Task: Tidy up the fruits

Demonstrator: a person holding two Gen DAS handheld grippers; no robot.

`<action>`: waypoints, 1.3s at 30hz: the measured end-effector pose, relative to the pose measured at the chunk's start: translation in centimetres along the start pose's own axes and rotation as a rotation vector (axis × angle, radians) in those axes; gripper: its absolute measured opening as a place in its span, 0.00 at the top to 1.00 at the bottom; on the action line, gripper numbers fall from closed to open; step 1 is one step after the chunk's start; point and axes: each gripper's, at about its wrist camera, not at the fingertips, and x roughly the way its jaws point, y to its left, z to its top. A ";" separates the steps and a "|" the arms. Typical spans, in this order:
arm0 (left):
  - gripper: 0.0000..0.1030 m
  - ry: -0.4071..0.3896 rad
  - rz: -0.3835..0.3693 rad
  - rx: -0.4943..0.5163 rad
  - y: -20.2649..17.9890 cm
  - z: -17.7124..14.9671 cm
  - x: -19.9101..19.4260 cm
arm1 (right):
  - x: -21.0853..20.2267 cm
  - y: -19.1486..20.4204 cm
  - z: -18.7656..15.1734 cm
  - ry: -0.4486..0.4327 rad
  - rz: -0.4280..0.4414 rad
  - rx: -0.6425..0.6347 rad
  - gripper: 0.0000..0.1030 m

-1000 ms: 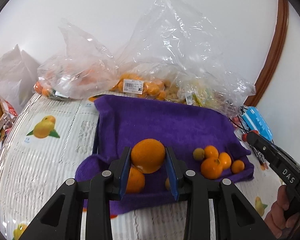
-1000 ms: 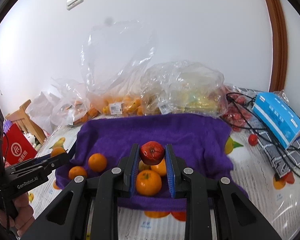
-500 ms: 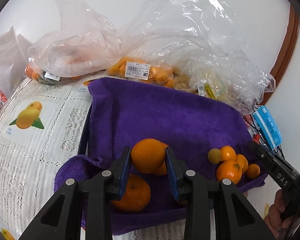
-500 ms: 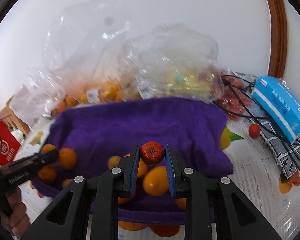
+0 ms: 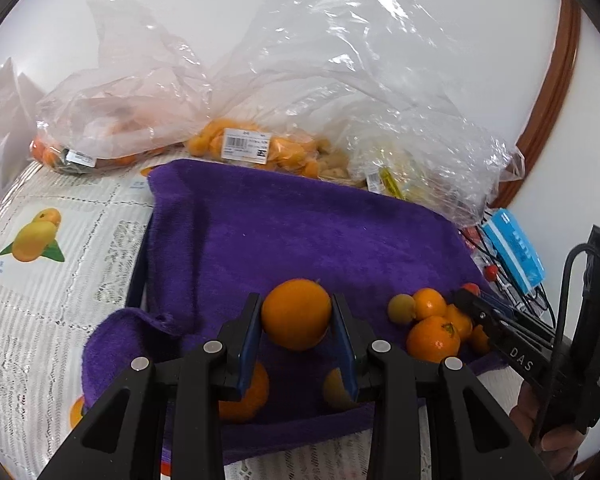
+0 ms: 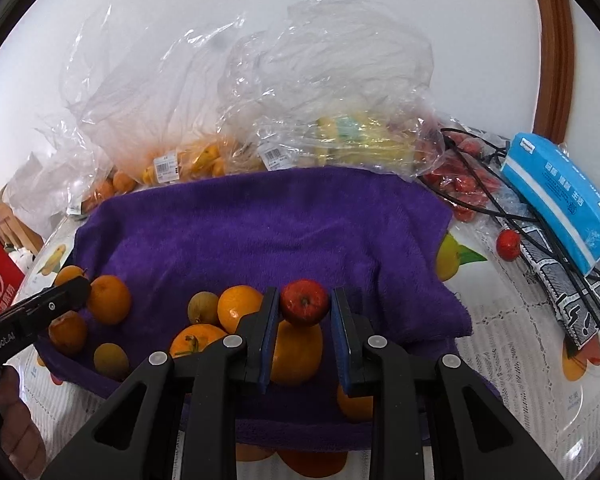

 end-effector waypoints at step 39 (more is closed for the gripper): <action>0.30 -0.016 0.064 0.055 -2.9 -1.7 -10.3 | -12.4 2.0 -2.0 -0.030 -0.012 0.040 0.40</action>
